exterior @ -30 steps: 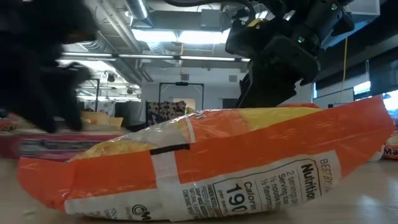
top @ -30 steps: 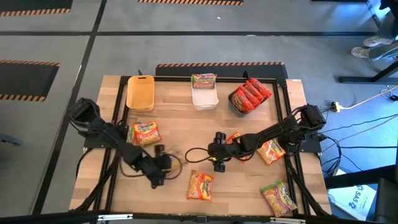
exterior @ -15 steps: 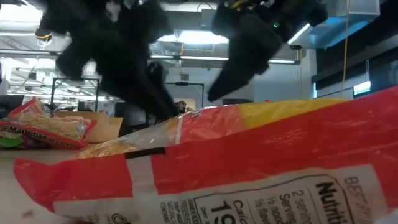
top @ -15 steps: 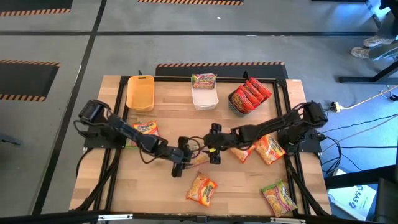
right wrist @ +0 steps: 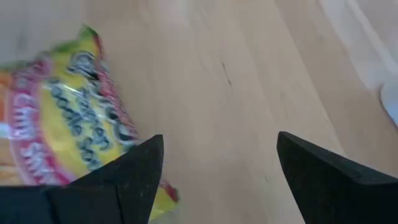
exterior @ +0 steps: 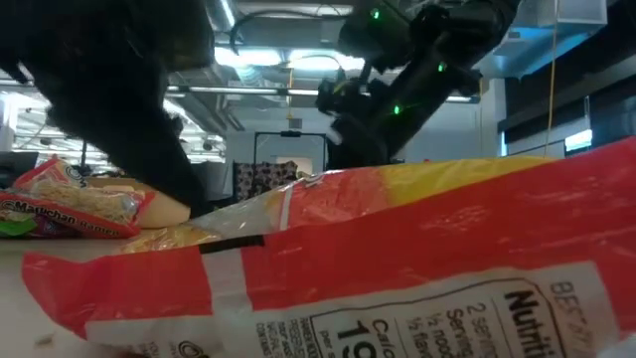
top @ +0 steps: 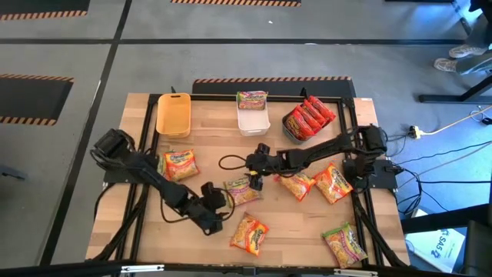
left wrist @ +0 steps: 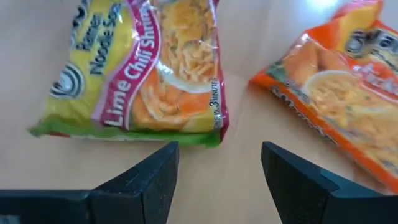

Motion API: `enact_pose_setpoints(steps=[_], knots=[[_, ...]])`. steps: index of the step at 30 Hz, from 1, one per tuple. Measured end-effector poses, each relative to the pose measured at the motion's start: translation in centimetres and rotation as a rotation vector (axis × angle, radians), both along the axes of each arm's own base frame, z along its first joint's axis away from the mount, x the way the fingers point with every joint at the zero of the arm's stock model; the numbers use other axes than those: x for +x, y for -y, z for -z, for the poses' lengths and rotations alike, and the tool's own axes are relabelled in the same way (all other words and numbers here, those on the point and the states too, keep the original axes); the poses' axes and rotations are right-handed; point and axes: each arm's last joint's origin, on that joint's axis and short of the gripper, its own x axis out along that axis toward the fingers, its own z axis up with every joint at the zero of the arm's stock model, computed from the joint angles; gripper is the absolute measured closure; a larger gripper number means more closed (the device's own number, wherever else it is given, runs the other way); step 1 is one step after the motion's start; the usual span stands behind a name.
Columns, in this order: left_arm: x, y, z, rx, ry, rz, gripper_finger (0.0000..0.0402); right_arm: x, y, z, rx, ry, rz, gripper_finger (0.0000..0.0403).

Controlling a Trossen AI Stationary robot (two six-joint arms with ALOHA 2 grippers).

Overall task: Sort Maruchan noodles
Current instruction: Put the green noodle pack into the white bin

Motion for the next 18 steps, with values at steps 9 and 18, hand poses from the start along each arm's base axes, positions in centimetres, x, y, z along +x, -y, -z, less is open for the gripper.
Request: enact_pose_setpoints(steps=[9, 18], knots=[[0.7, -1.9, 2.5, 0.012, -0.056, -0.211, 0.0179, -0.8, -1.8, 0.3, 0.022, -0.081, -0.072, 0.0109], [0.9, -5.2, 2.5, 0.122, -0.110, -0.368, 0.0179, -2.0, -3.5, -0.8, 0.011, -0.223, -0.029, 0.0109]])
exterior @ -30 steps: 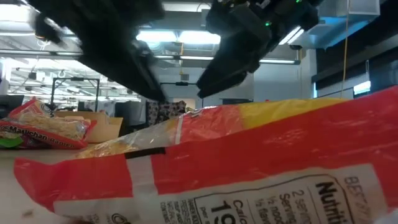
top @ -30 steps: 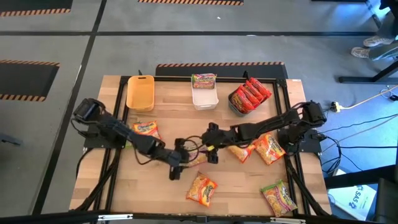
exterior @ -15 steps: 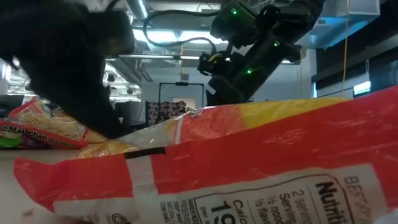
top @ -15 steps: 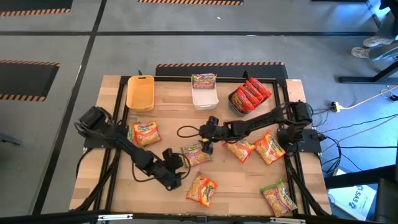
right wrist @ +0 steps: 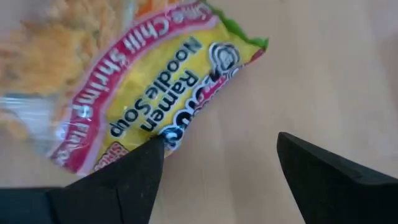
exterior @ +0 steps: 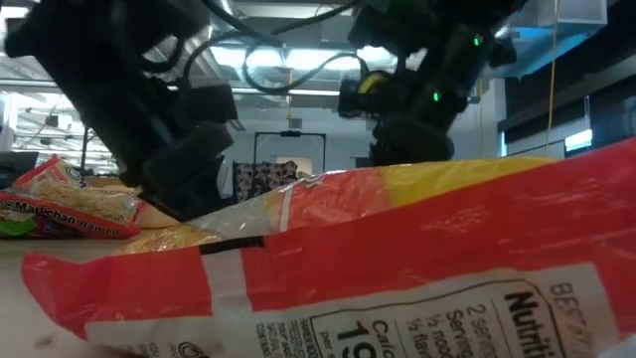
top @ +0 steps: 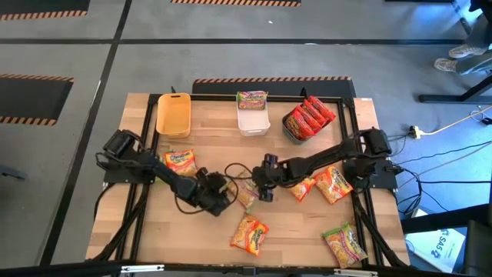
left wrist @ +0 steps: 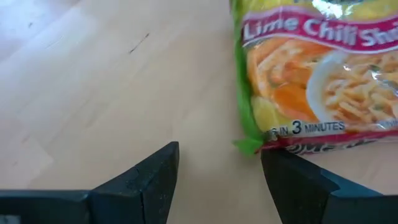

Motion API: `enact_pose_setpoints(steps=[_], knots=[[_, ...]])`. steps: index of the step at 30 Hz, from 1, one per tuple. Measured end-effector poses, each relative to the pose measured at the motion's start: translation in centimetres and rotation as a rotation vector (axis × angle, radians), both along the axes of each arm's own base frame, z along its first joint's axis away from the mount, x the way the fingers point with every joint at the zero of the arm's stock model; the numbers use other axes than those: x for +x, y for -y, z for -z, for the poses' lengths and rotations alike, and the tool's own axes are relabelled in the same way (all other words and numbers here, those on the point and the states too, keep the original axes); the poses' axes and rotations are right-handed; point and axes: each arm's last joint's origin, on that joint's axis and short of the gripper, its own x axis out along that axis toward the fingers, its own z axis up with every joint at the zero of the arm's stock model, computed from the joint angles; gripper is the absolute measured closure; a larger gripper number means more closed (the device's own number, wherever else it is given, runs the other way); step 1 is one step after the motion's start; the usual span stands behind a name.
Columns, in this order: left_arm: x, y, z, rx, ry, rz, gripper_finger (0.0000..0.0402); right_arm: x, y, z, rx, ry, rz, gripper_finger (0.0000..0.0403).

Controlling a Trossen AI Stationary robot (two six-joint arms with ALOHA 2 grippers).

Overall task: Sort Maruchan noodles
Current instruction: Put the green noodle pack into the white bin

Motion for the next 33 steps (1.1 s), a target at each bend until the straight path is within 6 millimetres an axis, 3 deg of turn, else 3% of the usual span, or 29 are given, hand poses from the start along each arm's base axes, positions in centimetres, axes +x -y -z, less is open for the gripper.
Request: enact_pose_setpoints(steps=[5, 9, 16, 21, 26, 33], knots=[[-0.1, 0.0, -0.4, -0.029, -0.048, 0.076, 0.0179, -0.7, 1.2, -4.0, 0.052, 0.032, 0.054, 0.0109], [-0.4, 0.7, -2.0, -0.035, -0.012, 0.144, 0.0179, -0.9, 2.7, -5.4, 0.305, 0.118, 0.045, 0.0109], [-0.3, 2.3, -4.0, 0.042, 0.178, 0.171, 0.0179, -1.1, 5.0, -1.0, 0.636, 0.157, 0.112, 0.0109], [0.9, 3.5, -2.2, 0.080, 0.198, 0.273, 0.0179, -0.7, 4.9, 0.7, 0.675, 0.186, 0.131, 0.0109], [1.9, 3.4, 0.1, 0.097, 0.189, 0.267, 0.0179, 0.0, 4.8, 2.1, 0.712, 0.191, 0.139, 0.0109], [2.1, 3.4, 0.9, 0.108, 0.187, 0.248, 0.0179, 0.2, 4.6, 3.2, 0.731, 0.166, 0.158, 0.0109]])
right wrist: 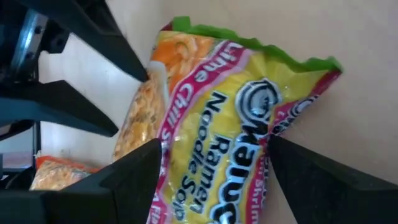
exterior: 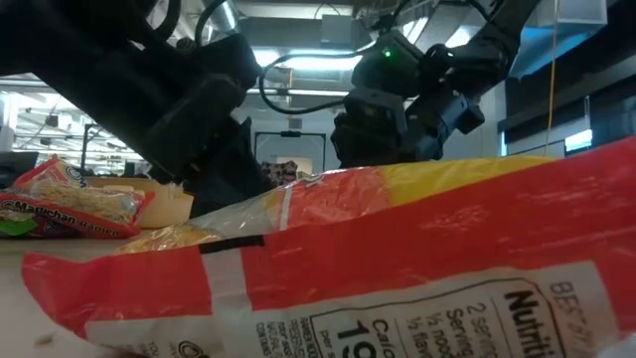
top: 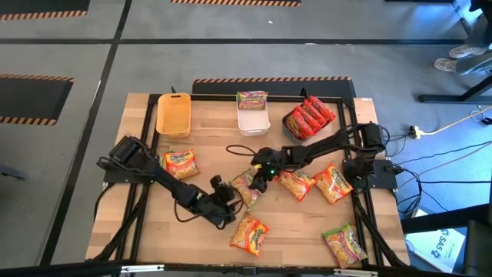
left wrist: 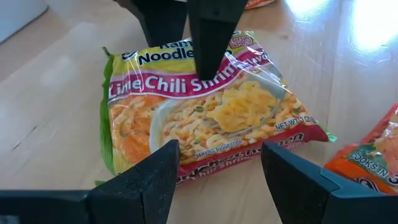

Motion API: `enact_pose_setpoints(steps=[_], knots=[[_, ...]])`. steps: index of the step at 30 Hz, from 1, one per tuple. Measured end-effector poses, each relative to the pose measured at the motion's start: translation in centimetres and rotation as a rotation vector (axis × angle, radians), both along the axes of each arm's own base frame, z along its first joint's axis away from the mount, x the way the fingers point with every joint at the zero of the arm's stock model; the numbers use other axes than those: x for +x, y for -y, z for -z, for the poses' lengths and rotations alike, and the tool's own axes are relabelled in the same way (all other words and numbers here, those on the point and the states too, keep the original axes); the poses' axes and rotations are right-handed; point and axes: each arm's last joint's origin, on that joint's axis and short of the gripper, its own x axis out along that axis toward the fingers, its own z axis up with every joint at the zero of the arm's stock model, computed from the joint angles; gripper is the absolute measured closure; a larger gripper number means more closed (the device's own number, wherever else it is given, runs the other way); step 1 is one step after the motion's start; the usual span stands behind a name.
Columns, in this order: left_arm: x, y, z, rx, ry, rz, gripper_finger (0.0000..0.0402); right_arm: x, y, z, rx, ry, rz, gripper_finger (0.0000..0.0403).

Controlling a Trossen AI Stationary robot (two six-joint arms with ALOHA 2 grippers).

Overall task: Sort Maruchan noodles
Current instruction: Put the green noodle pack into the white bin

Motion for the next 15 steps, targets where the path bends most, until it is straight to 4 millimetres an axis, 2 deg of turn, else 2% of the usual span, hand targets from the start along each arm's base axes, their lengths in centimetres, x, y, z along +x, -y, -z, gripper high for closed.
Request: enact_pose_setpoints(steps=[15], knots=[[-0.15, 0.12, 0.16, 0.004, -0.028, 0.033, 0.0179, 0.63, -0.56, -0.78, 0.095, 0.080, -0.002, 0.0109]])
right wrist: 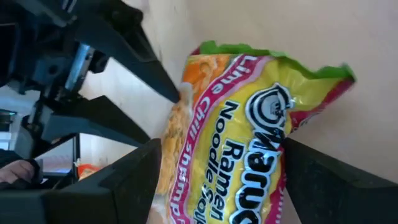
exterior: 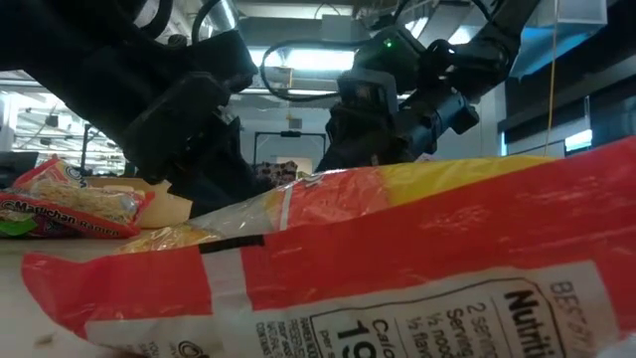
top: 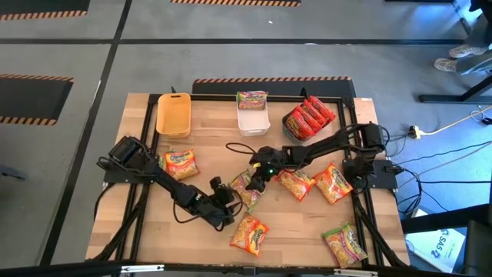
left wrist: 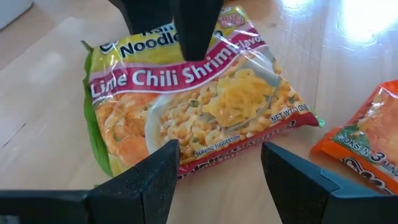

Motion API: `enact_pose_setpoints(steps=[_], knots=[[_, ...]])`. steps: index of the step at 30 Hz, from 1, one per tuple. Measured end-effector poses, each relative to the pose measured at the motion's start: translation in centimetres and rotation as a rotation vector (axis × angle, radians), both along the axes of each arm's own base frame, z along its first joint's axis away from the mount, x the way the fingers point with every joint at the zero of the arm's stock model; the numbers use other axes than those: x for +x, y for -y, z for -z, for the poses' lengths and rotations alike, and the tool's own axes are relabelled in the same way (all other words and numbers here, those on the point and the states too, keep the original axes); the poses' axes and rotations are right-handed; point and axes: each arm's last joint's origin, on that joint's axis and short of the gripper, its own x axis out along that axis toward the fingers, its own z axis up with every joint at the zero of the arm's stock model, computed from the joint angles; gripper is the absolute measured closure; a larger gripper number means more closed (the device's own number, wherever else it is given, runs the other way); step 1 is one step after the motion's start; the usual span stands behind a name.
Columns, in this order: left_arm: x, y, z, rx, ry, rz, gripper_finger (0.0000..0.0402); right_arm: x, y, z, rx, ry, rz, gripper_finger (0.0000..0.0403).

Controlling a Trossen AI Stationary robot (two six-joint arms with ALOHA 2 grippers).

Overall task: Sort Maruchan noodles
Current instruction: Put the green noodle pack into the white bin

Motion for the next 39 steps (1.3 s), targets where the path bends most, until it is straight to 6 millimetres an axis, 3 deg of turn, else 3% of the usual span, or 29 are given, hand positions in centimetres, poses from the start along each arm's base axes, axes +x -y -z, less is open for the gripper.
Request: enact_pose_setpoints(steps=[12, 18, 22, 31, 39], knots=[[0.1, 0.0, 0.1, 0.009, 0.009, -0.004, 0.0179, 0.0, -2.1, -0.1, -0.040, -0.092, 0.035, 0.0109], [0.2, 0.1, 0.0, 0.006, 0.022, 0.005, 0.0179, 0.5, -3.0, -0.8, -0.051, 0.003, 0.038, 0.0114], [0.1, 0.0, 0.2, 0.007, 0.012, 0.008, 0.0179, 0.6, -2.9, -0.7, -0.083, 0.004, 0.075, 0.0150], [0.1, 0.1, 0.0, 0.026, 0.009, 0.028, 0.0179, 0.6, -2.8, -0.8, -0.113, 0.013, 0.097, 0.0279], [-1.5, 0.4, -2.8, 0.080, -0.063, 0.128, 0.0179, 0.1, -1.9, -2.8, -0.173, 0.073, 0.011, 0.0270]])
